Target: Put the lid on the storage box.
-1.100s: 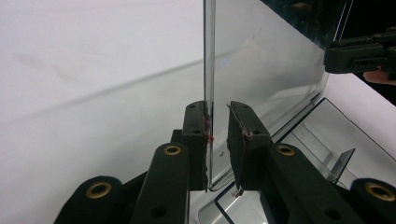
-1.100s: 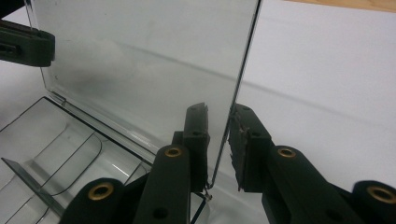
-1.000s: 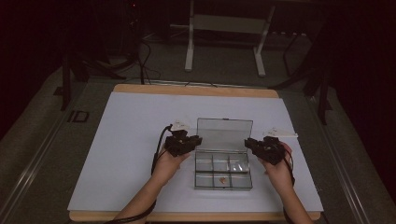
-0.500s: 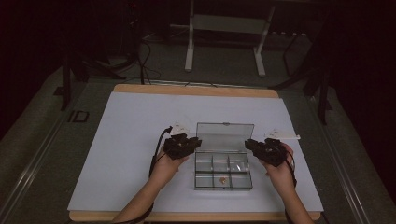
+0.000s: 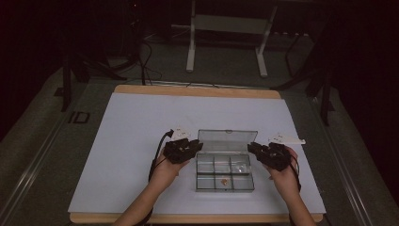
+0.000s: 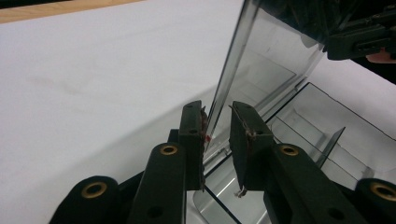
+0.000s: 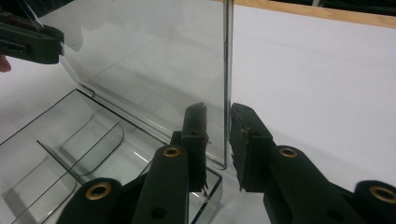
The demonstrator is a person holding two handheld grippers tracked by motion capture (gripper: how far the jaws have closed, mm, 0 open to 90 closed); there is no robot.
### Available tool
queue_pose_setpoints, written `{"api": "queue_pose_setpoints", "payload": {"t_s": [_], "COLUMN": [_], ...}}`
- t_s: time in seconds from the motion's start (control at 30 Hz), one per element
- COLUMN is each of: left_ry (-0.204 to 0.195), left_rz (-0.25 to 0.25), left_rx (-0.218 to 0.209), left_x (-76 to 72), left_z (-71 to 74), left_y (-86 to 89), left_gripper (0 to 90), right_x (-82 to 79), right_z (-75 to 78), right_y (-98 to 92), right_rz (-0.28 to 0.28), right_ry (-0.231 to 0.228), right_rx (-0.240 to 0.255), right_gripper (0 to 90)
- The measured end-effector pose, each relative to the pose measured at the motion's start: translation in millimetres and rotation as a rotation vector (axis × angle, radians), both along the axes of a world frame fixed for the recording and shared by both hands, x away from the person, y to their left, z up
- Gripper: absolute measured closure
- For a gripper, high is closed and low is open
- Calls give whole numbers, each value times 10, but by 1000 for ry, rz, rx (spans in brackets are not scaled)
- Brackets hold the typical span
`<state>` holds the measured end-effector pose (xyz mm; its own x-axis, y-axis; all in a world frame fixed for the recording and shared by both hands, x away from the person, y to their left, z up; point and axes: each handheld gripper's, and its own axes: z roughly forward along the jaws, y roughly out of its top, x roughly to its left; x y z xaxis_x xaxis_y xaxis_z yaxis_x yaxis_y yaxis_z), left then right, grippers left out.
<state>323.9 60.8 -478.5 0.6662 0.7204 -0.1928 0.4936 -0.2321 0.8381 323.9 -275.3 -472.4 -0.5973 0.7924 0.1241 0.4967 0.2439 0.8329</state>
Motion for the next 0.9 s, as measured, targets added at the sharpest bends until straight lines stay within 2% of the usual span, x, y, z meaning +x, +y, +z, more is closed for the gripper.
{"api": "queue_pose_setpoints", "payload": {"t_s": [0.3,0.4,0.9], "left_ry": [-20,-23,-34], "left_rz": [-17,-27,-58], "left_rx": [20,6,16], "left_x": [-100,-121,-257], "left_z": [8,-12,-42], "left_y": [14,37,62], "left_gripper": [755,756,756], "right_x": [-75,-101,-200], "right_z": [-34,-47,-89], "right_y": [-26,-31,-68], "right_rz": [8,12,33], "right_ry": [10,12,24], "right_rx": [7,7,14], "right_gripper": [753,752,747]}}
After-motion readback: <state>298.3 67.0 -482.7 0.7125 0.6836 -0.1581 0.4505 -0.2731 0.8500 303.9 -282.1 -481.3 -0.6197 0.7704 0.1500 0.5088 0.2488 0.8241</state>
